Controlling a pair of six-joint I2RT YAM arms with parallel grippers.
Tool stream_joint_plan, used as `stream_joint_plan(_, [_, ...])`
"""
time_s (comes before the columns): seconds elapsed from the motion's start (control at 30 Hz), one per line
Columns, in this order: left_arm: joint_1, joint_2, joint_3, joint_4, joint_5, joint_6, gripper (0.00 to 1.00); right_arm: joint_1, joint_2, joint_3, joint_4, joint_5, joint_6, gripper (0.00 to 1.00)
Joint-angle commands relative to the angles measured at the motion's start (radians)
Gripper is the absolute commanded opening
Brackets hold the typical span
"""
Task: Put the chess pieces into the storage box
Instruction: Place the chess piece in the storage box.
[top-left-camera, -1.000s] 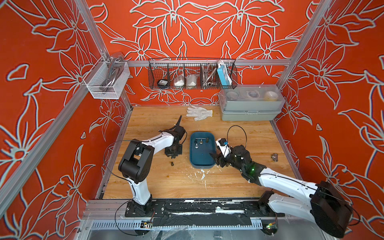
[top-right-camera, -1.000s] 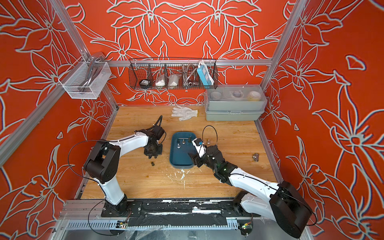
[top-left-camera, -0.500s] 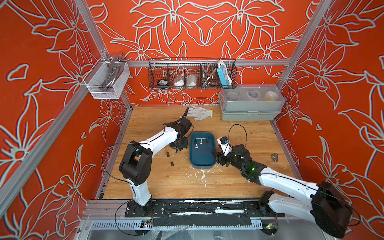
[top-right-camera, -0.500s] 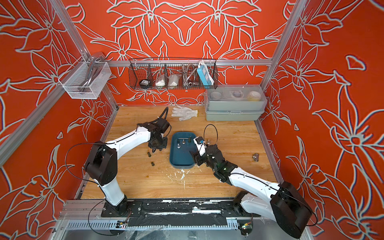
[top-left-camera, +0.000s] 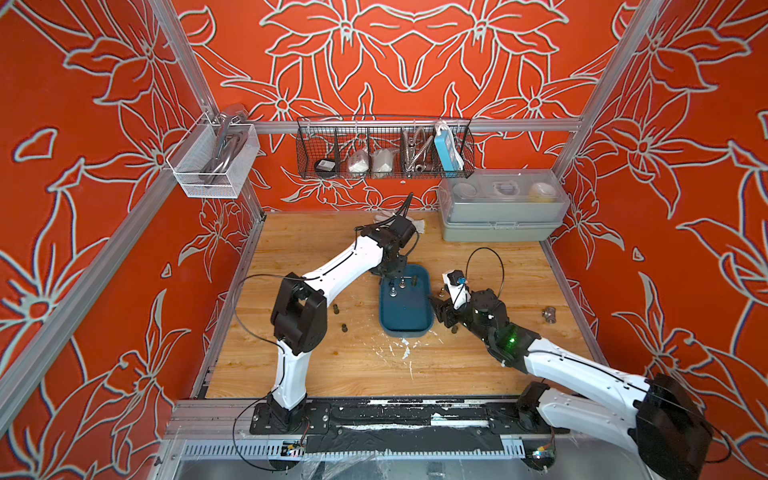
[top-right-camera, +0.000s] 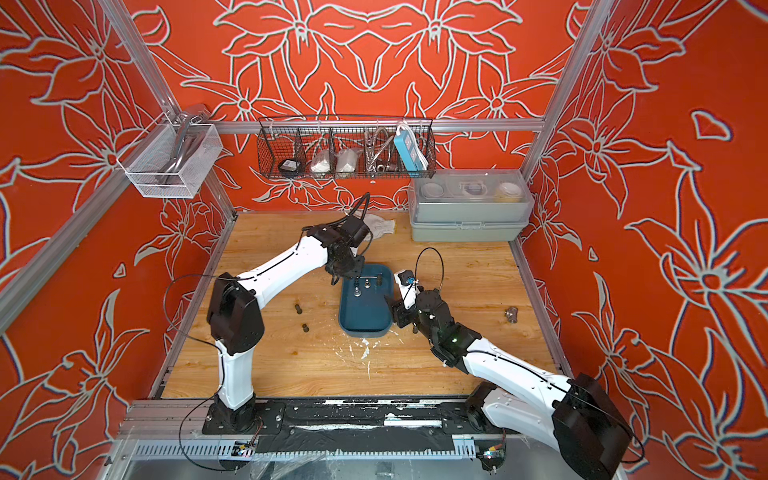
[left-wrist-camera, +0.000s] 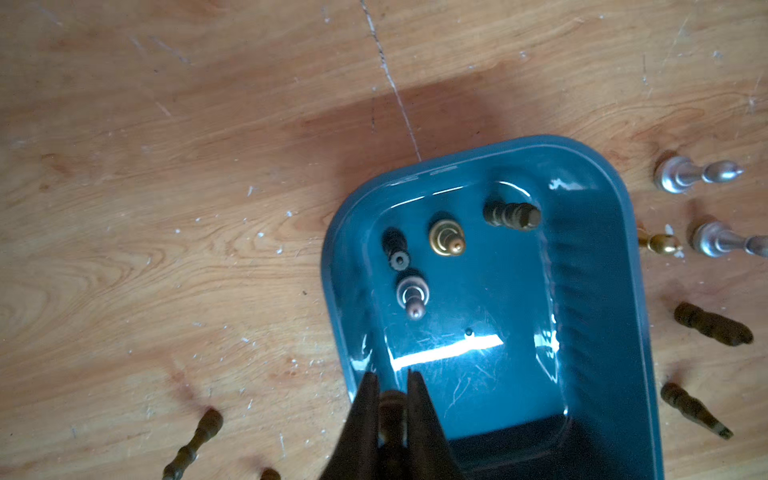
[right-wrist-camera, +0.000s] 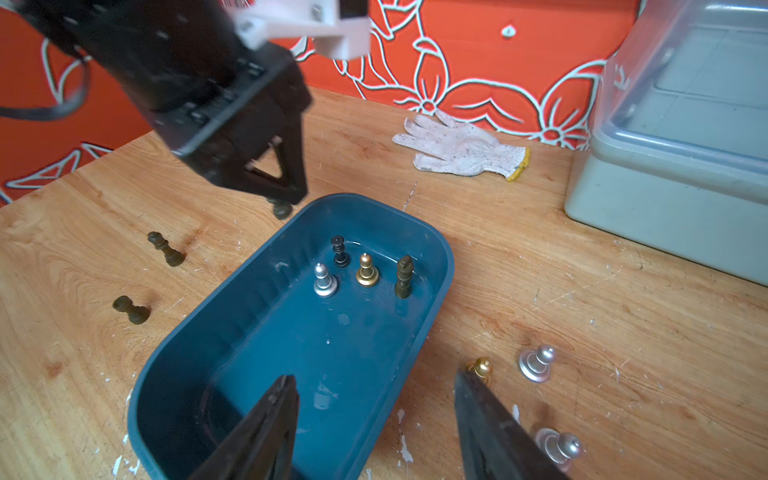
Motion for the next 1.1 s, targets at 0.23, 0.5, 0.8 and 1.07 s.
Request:
stream_joint_plan(0.23, [-0.033, 0.163, 0.155, -0.061, 0.030, 0.040, 0.12, -0.006, -0.023, 0.000, -0.014, 0.033, 0.014, 0.64])
stream_joint_plan(0.5, [-0.047, 0.206, 0.170, -0.031, 0.045, 0.038, 0.12, -0.007, -0.020, 0.001, -0.012, 0.030, 0.011, 0.64])
stream_joint_plan(0.8, [-0.060, 0.233, 0.149, -0.003, 0.040, 0.030, 0.13, -0.007, -0.014, 0.001, -0.011, 0.026, 0.009, 0.64])
stream_joint_plan(1.07, [-0.063, 0.258, 0.141, 0.025, 0.035, 0.027, 0.13, -0.007, -0.016, 0.001, -0.011, 0.028, 0.009, 0.64])
